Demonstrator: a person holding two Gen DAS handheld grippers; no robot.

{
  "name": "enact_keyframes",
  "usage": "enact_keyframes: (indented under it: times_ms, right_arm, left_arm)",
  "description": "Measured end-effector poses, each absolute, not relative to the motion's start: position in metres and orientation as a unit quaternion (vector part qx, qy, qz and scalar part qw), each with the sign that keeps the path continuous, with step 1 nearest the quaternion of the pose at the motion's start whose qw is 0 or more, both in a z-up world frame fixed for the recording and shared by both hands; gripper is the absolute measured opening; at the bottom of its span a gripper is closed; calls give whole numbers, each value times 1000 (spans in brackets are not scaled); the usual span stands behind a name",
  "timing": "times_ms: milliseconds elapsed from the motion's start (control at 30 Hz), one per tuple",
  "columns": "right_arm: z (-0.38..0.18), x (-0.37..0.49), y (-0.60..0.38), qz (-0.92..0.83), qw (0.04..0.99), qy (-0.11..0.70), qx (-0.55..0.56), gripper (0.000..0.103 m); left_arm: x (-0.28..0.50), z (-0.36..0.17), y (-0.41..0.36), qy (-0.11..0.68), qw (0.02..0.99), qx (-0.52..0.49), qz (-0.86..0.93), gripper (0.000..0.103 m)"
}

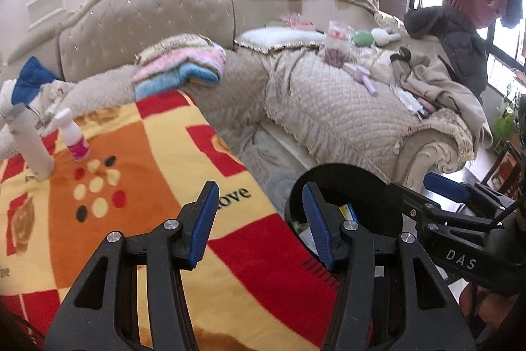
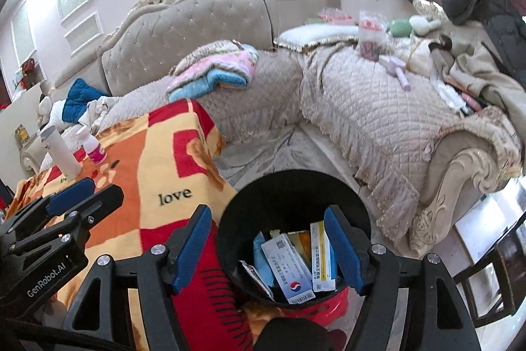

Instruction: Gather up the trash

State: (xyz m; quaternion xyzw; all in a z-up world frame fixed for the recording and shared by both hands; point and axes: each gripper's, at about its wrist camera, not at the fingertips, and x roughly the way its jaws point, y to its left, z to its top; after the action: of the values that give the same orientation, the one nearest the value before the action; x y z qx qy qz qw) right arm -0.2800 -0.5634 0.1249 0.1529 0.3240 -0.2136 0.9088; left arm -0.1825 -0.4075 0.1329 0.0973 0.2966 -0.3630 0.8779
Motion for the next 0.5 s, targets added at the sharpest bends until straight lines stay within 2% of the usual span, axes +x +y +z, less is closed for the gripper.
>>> enact_keyframes:
  times_ms: [233, 500]
  right_arm:
    - [146, -290, -542, -229, 920, 293, 125, 79]
    - [158, -297, -530, -232, 925, 276, 116, 81]
  left_arm:
    - [-186, 141, -385, 286, 886, 82, -357, 51]
    - [-190, 149, -371, 275, 891, 66, -354, 51]
